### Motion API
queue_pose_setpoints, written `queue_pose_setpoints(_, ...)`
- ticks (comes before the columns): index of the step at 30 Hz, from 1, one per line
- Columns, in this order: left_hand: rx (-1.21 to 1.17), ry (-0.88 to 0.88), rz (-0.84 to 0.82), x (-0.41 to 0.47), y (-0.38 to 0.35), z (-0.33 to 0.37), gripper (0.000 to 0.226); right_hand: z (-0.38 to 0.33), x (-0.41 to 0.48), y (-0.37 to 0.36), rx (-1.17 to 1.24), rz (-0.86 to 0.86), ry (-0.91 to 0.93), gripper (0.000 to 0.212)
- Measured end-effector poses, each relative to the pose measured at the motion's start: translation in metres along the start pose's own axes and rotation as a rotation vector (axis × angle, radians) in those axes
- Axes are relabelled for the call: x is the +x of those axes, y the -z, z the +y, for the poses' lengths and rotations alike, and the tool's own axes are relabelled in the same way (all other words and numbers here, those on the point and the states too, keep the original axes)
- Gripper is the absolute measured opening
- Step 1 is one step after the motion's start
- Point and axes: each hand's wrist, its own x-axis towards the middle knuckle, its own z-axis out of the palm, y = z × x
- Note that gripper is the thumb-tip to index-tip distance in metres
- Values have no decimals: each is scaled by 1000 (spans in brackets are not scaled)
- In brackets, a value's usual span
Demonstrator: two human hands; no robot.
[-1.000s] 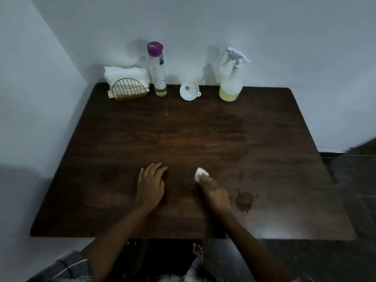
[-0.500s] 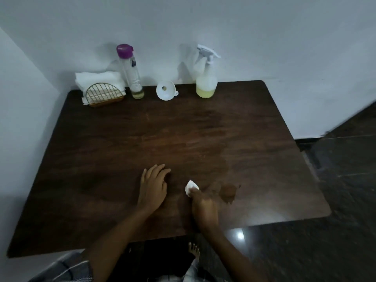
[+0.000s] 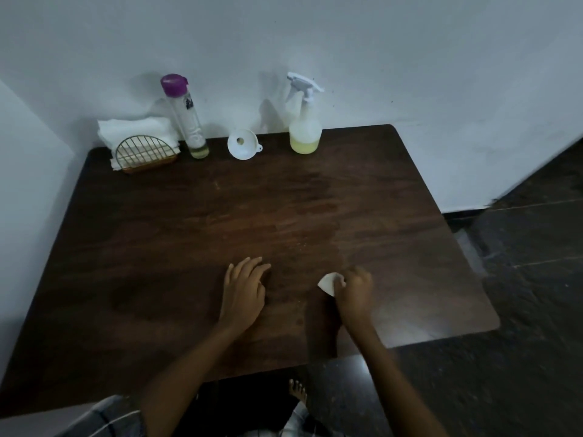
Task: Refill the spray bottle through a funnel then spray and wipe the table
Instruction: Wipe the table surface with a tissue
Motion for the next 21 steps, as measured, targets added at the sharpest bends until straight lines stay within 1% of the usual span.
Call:
queue_pose_setpoints(1, 1, 3, -2, 1, 0, 1, 43, -7, -8, -8, -57, -10, 52, 13)
queue_pose_setpoints(3, 12, 13, -5, 2, 0, 1, 43, -22, -25, -23, -88, -4, 150, 14)
queue_pose_setpoints(4, 15, 13, -6, 3, 0, 2, 44, -29, -35, -32, -11, -22, 167, 19)
queue_pose_setpoints(5, 14, 13, -11, 4, 0, 2, 44, -38, -46, -37, 64, -96, 148, 27)
queue_pose_setpoints(6, 13, 13, -16, 4, 0, 2, 44, -44, -58, -42, 105, -143, 174, 33)
queue_pose_setpoints(7, 12, 12, -21, 5, 0, 2, 44, -48, -70, -45, 96, -149, 253, 36)
queue_pose_setpoints(8, 14, 10, -23, 6, 0, 2, 44, -47, -79, -46, 83, -164, 371, 39)
queue_pose_setpoints(9, 17, 8, -23, 7, 0, 2, 43, -40, -83, -43, 78, -243, 436, 41)
queue_pose_setpoints(10, 21, 7, -25, 8, -1, 2, 43, -29, -82, -37, 31, -261, 506, 41)
queue_pose_setpoints(11, 23, 6, -24, 8, -1, 3, 43, -8, -73, -35, -27, -219, 555, 40)
queue_pose_setpoints(12, 24, 5, -21, 9, -1, 3, 42, 14, -59, -28, -78, -127, 558, 39)
queue_pose_setpoints(13, 24, 4, -19, 9, 0, 4, 42, 34, -42, -17, -123, -44, 484, 39)
queue_pose_setpoints(14, 23, 1, -19, 9, 0, 5, 41, 53, -26, -4, -166, 3, 354, 36)
queue_pose_setpoints(16, 22, -7, -27, 10, 0, 6, 40, 79, -2, 26, -250, 141, 210, 26)
queue_pose_setpoints(17, 21, -10, -30, 10, 0, 6, 40, 86, 4, 36, -268, 204, 151, 25)
queue_pose_setpoints(18, 21, -11, -31, 10, -1, 7, 40, 86, 6, 42, -249, 244, 104, 29)
queue_pose_setpoints(20, 19, -11, -30, 9, -3, 7, 40, 72, -1, 37, -211, 297, 83, 35)
queue_pose_setpoints(21, 16, -12, -28, 8, -4, 7, 39, 64, -14, 24, -218, 296, 91, 36)
